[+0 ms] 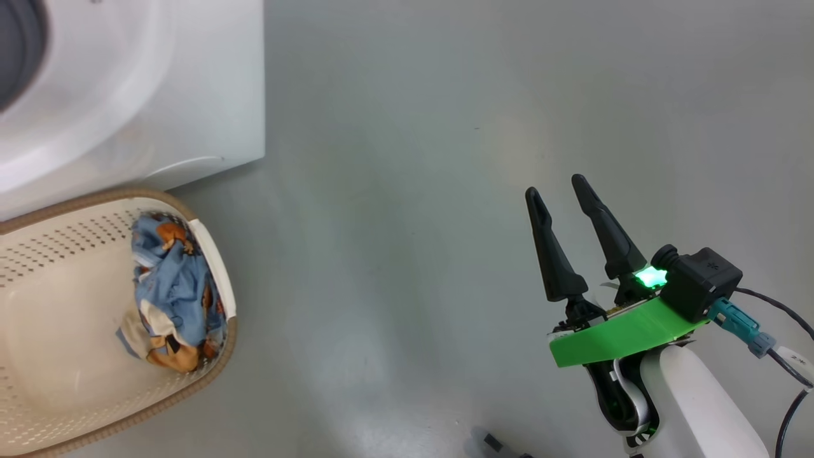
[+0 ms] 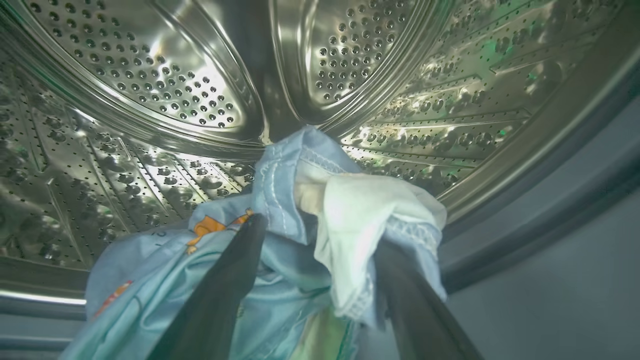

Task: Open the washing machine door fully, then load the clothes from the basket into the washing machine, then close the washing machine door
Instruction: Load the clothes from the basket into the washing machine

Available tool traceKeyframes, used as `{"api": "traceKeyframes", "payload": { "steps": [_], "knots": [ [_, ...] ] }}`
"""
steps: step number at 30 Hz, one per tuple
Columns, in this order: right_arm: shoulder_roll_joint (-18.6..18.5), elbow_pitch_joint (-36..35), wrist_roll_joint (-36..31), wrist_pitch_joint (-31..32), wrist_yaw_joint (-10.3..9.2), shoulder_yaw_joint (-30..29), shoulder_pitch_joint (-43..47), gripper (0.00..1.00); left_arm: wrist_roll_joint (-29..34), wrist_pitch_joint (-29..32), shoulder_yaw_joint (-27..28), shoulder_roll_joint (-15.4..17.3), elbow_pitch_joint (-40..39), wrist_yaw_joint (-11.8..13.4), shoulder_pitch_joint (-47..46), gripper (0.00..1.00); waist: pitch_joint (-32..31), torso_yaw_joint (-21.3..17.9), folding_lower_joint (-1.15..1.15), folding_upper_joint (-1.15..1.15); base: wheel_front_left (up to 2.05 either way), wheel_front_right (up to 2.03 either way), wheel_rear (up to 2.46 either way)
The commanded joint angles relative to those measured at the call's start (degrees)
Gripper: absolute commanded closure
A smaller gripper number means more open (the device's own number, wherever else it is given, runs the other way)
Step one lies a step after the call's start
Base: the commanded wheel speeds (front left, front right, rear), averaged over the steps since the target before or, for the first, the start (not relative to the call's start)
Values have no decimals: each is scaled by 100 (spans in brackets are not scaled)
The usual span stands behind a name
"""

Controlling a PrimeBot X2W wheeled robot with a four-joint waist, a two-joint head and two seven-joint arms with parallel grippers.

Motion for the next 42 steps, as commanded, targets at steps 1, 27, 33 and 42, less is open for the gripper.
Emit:
{"api": "traceKeyframes", "payload": {
  "steps": [1,27,33,42],
  "knots": [
    [-29,-117,46,-45,43,74,108,0,-95,-82,46,218,-93,3,-12,0,-35,58,0,0,0,0,0],
    [-134,-107,47,-45,43,-27,133,0,-569,-332,-288,83,-132,-204,302,0,-304,164,0,0,0,0,0],
    [-106,-55,34,-45,43,-77,194,0,-805,-332,-424,31,-75,-205,504,0,-480,228,0,0,0,0,0],
    [-144,10,24,-45,43,-103,282,0,-1567,-333,-575,-207,-597,-205,1308,0,-947,462,0,0,0,0,0]
  ]
}}
